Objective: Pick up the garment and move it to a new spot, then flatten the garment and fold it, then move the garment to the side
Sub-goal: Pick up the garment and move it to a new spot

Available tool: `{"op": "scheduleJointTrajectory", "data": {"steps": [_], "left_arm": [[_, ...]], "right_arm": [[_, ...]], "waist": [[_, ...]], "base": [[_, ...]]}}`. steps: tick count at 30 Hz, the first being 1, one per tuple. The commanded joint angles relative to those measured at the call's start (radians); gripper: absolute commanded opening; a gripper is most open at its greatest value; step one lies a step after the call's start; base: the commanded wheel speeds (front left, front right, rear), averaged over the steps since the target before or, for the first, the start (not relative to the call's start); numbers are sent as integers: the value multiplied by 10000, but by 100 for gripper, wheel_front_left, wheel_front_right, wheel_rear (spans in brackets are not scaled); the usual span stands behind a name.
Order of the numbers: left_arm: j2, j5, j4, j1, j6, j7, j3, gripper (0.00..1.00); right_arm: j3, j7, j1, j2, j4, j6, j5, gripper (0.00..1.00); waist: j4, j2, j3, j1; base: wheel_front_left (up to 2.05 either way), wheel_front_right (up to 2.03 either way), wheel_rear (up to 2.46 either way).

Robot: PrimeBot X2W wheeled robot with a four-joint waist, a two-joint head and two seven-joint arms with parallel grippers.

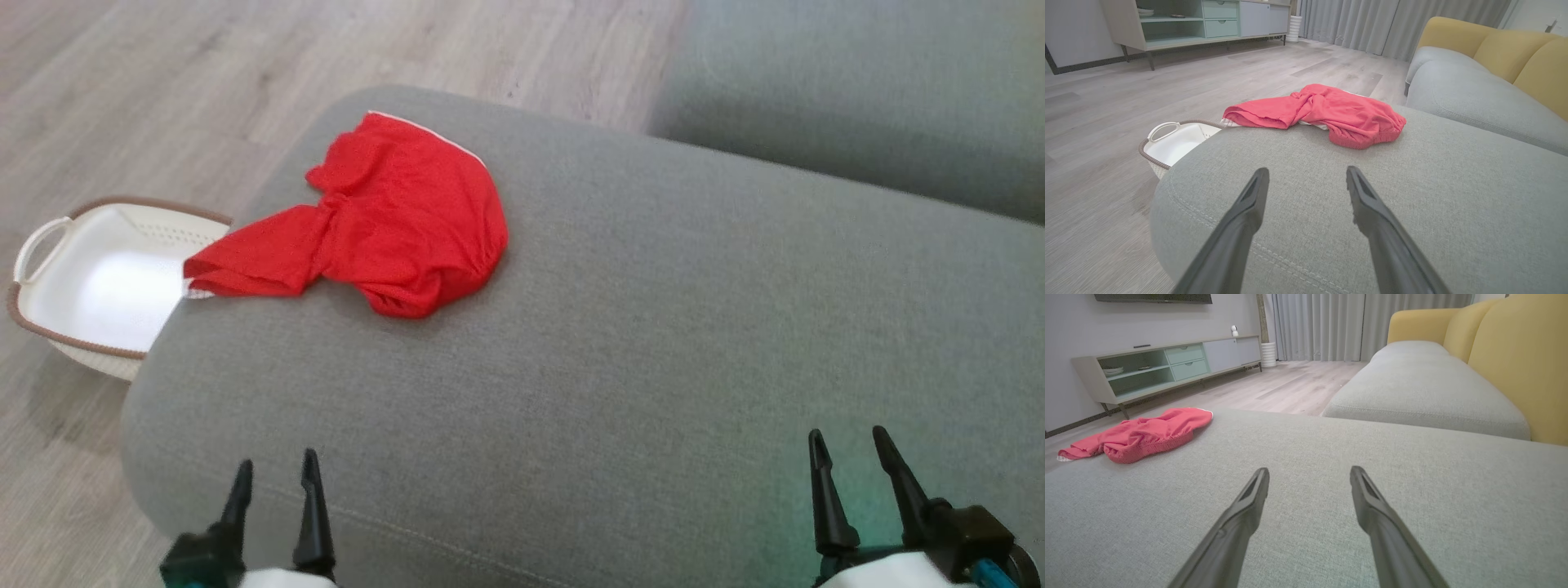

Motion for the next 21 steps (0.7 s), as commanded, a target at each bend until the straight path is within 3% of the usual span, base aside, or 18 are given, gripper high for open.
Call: {"op": "scheduleJointTrajectory", "data": {"steps": [1,10,15,21], "left_arm": [[-60,-64,-392,-581,12,-124,353,100],[-60,-251,-292,-2799,-339,-124,323,100],[-14,-376,1151,-5114,-692,-25,359,100],[259,-682,3087,-7816,-817,1288,601,100]], "right_arm": [[205,-137,-305,-99,-313,67,-97,100],[-130,-137,-1180,-101,-822,67,-990,100],[-354,-117,-1685,-427,-1093,67,-1217,100],[-317,-37,-2197,-835,-1349,67,-1168,100]], "waist": [[-148,0,191,0],[-936,0,2477,0],[-1196,0,3797,0],[-1475,0,4803,0]], "base": [[0,0,0],[0,0,0],[0,0,0],[0,0,0]]}}
